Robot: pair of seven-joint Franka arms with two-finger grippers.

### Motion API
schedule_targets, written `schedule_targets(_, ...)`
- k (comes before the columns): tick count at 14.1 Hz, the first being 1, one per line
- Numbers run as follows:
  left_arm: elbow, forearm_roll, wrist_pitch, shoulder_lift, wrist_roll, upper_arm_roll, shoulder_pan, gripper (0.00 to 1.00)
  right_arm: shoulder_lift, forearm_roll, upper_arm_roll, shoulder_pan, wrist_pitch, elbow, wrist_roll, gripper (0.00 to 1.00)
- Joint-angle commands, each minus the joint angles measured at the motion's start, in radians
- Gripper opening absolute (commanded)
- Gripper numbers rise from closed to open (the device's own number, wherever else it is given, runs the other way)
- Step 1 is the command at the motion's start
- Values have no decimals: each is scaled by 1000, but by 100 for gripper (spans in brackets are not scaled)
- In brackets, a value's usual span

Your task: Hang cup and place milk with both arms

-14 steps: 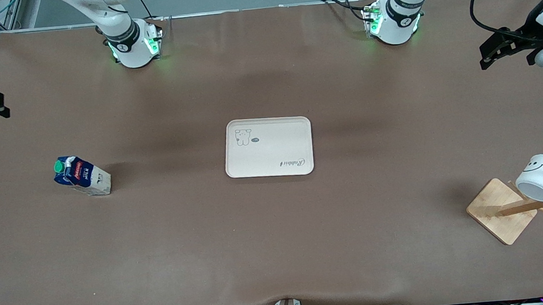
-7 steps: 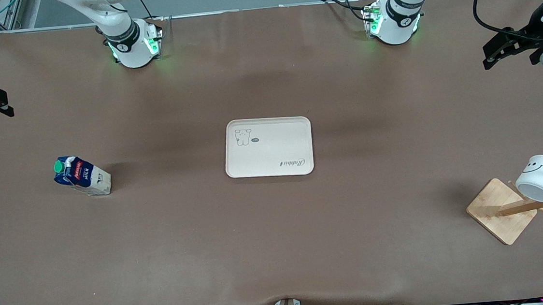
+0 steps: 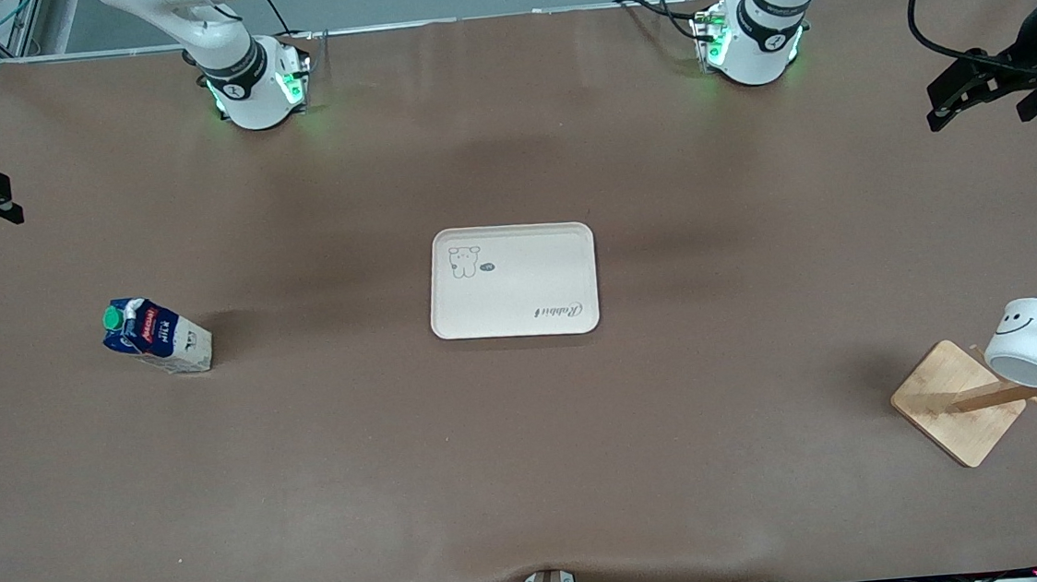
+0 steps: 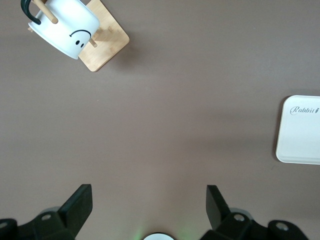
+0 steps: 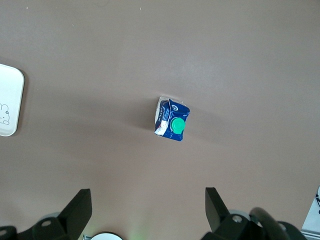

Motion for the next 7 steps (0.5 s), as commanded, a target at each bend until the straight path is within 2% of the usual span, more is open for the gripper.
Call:
schedule_targets(1,32,-6,-8,19,1,0,2,100,11,9,-31,17,-17,25,-13,100)
schedule_targets(7,32,-5,-8,27,1,-7,-1,100,9,23,-26,0,-13,25,0,100)
